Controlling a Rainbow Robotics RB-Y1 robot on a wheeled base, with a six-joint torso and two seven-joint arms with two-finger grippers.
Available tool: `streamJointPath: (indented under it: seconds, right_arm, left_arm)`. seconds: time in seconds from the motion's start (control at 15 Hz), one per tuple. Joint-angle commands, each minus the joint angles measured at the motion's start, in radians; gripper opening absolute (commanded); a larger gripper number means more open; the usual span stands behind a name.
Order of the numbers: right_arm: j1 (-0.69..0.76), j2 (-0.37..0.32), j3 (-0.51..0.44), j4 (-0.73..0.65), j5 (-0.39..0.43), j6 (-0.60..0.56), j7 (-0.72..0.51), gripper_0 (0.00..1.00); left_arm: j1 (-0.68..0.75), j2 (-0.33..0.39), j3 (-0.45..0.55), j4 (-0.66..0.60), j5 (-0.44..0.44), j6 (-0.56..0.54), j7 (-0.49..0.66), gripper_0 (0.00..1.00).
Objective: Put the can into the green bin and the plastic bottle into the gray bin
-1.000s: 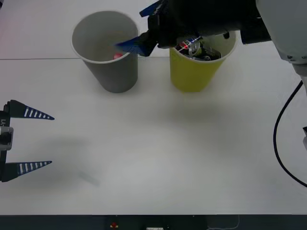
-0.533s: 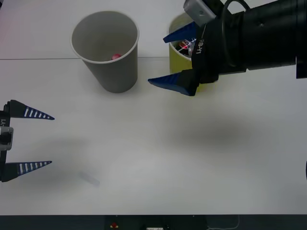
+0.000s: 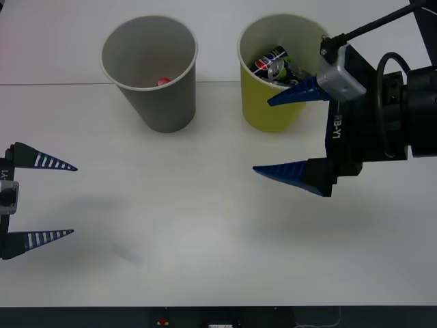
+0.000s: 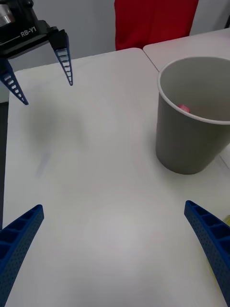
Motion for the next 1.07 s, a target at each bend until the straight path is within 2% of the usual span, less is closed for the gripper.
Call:
streamJointPath:
  seconds: [0.07,0.33,1.07]
  right_arm:
    - [0.113,-0.012,-0.095,-0.006,-0.071,-0.054,0.121,1.0]
    - [0.251,-0.019,-0.201,-0.006,-0.13,-0.103,0.255,1.0]
    - [0.559,-0.019,-0.382,0.011,-0.179,-0.088,0.558,1.0]
  left_arm:
    - [0.0,0.0,0.0,0.0,0.0,0.0,0.0,1.0]
    - [0.0,0.0,0.0,0.0,0.0,0.0,0.0,1.0]
    - [0.0,0.0,0.0,0.0,0.0,0.0,0.0,1.0]
